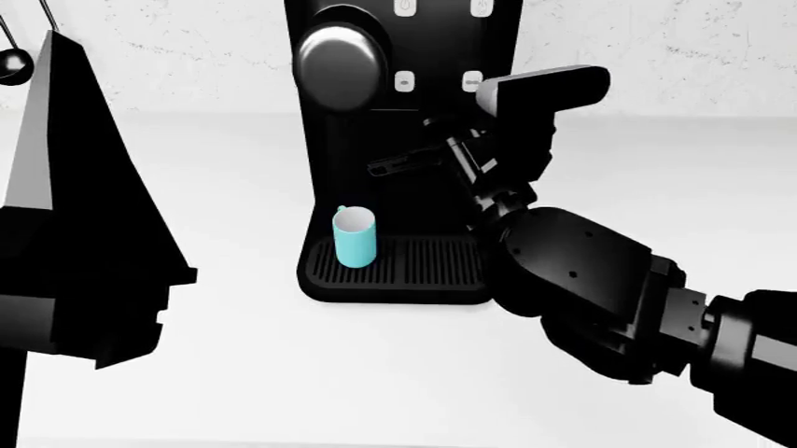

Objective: Pick the mug from the cabinet, place it under the coffee machine dispenser, and press the start button.

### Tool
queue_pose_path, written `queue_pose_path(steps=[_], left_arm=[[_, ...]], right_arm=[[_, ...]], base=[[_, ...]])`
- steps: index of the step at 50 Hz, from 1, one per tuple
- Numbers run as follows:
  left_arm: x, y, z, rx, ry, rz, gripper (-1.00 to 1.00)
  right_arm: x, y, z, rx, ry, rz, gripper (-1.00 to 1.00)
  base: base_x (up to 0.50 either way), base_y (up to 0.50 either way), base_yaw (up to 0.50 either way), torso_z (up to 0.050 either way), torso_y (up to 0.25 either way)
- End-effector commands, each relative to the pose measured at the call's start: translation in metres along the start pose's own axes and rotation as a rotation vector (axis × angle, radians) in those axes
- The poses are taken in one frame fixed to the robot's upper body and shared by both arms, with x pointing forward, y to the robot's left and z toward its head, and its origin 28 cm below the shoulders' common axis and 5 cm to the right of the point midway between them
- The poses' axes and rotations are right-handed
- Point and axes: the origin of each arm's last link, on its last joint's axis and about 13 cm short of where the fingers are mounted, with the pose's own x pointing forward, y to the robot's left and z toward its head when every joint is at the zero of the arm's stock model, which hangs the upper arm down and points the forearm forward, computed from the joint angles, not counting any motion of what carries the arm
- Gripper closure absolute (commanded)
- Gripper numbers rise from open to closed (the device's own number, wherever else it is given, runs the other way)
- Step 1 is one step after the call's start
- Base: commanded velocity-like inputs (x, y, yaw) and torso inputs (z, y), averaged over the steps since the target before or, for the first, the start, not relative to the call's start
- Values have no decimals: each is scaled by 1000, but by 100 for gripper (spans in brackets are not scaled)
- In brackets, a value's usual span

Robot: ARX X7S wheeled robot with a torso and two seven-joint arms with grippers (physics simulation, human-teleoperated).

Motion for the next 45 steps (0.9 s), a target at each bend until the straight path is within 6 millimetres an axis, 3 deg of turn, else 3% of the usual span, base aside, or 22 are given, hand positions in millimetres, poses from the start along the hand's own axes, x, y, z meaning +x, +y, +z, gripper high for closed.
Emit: queue_pose_path(steps=[1, 45], left_arm=[[0, 0, 0, 0, -1, 0, -100], [0, 1, 2, -3, -6, 3, -100]], right_arm=[[6, 0, -4, -1, 18, 4, 100], [25, -2, -10, -3, 53, -8, 100]], base=[[0, 0, 0, 0, 0], [0, 0, 0, 0, 0]])
